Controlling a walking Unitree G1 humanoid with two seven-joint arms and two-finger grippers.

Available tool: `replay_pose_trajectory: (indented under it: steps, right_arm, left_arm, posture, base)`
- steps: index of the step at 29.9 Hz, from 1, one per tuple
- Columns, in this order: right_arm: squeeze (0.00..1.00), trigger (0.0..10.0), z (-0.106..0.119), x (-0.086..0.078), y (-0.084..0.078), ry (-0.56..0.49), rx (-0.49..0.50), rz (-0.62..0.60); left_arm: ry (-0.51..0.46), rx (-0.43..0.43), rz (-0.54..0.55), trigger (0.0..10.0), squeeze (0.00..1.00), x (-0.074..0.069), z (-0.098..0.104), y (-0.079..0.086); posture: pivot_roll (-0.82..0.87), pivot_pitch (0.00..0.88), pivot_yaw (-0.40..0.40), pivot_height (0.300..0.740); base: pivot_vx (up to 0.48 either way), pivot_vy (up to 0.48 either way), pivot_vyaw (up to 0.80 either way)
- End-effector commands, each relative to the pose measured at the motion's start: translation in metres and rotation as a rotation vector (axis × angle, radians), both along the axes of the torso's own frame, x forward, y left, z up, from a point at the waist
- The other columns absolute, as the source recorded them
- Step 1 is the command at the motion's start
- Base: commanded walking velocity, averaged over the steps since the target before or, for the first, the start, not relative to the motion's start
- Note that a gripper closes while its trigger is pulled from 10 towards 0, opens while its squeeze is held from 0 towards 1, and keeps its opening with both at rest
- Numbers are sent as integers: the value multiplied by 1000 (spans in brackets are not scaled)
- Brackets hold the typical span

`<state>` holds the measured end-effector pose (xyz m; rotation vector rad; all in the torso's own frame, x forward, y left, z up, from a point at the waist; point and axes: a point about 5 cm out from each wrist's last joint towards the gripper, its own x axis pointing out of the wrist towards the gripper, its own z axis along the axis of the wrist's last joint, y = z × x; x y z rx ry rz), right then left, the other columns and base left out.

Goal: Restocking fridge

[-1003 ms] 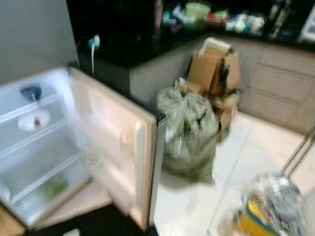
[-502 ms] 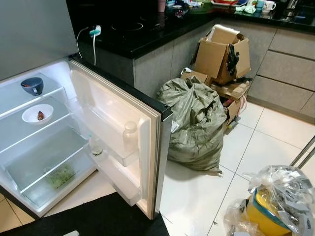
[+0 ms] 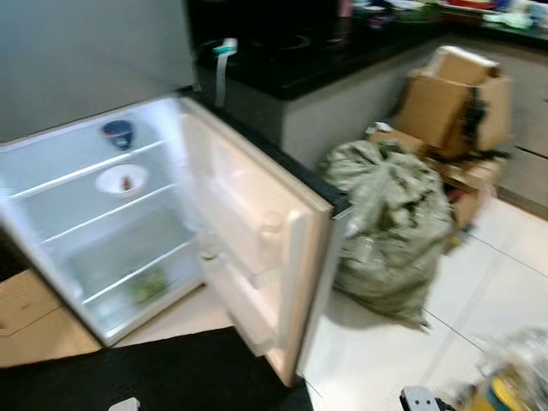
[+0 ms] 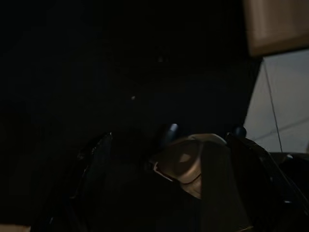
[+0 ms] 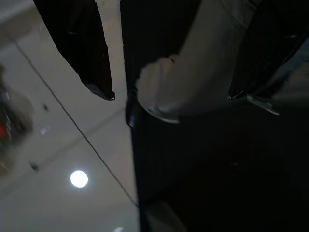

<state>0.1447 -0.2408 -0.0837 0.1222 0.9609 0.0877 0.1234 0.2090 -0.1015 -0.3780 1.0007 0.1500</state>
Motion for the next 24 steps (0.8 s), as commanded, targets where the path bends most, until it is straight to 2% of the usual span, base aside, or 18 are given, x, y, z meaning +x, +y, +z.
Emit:
replay_pose_trajectory:
  steps: [1, 24]
  right_arm:
    - [0, 10000, -2, -5, 0, 9, 6, -7]
    - [0, 10000, -3, -8, -1, 17, -6, -19]
  left_arm:
    - [6, 6, 3, 10000, 0, -5, -1, 1]
    - [-3, 0, -23, 10000, 0, -3, -1, -2]
  posture:
    - [-48, 26, -4, 740]
    - [-50, 25, -6, 740]
  base:
    - [0, 0, 775]
    - [0, 0, 772]
